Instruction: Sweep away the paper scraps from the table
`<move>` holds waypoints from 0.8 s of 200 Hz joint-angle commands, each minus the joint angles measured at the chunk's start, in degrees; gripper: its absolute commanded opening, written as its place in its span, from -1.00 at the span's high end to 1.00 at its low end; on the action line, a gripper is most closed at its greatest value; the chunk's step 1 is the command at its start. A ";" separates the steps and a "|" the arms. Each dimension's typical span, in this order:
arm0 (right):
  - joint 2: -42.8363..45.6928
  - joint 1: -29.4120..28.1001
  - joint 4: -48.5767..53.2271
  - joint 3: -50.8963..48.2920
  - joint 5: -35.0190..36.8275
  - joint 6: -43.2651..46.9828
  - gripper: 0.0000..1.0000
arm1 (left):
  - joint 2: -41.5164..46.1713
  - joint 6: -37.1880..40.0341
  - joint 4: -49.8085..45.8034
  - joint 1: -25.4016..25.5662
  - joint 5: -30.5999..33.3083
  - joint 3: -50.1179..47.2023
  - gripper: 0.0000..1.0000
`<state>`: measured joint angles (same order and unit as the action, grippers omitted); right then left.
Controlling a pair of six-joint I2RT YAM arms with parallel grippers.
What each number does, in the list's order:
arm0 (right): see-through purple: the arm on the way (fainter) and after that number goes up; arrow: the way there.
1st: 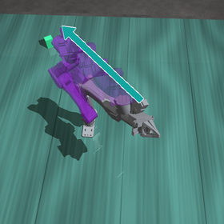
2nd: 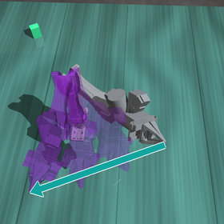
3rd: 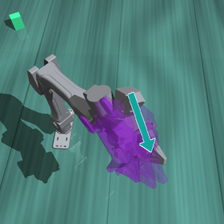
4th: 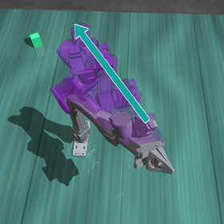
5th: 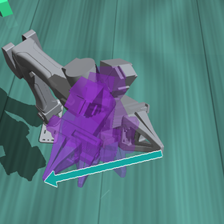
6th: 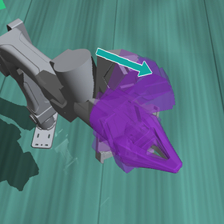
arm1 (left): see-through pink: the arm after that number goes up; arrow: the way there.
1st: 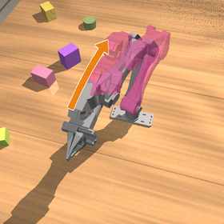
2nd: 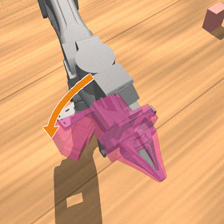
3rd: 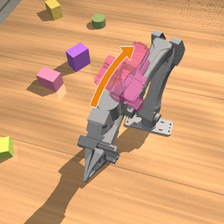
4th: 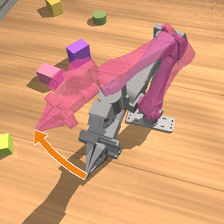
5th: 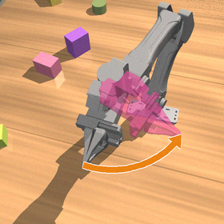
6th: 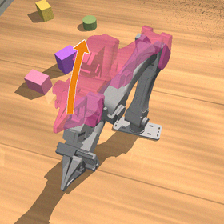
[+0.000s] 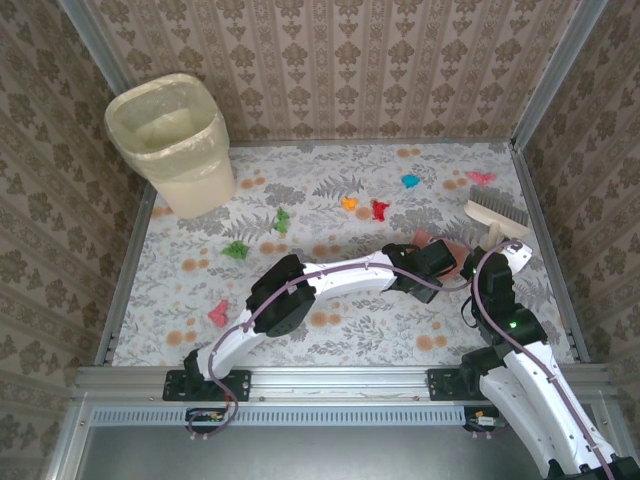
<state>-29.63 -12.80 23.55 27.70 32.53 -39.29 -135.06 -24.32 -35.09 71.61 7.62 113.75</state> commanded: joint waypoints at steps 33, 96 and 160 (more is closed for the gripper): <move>0.27 0.08 -2.05 0.60 -0.10 -0.30 1.00 | -1.09 0.01 0.02 0.63 2.42 -1.20 0.20; 0.27 0.18 -2.13 0.53 -0.06 -0.35 1.00 | 2.67 -0.27 2.01 0.63 4.98 -4.47 0.51; 0.38 0.12 -2.34 0.51 -0.52 -0.18 1.00 | 12.04 -0.19 6.14 0.29 7.99 -12.18 0.65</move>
<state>-29.63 -12.80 23.40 27.68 32.49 -39.27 -129.25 -24.43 -30.65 71.70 12.93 103.50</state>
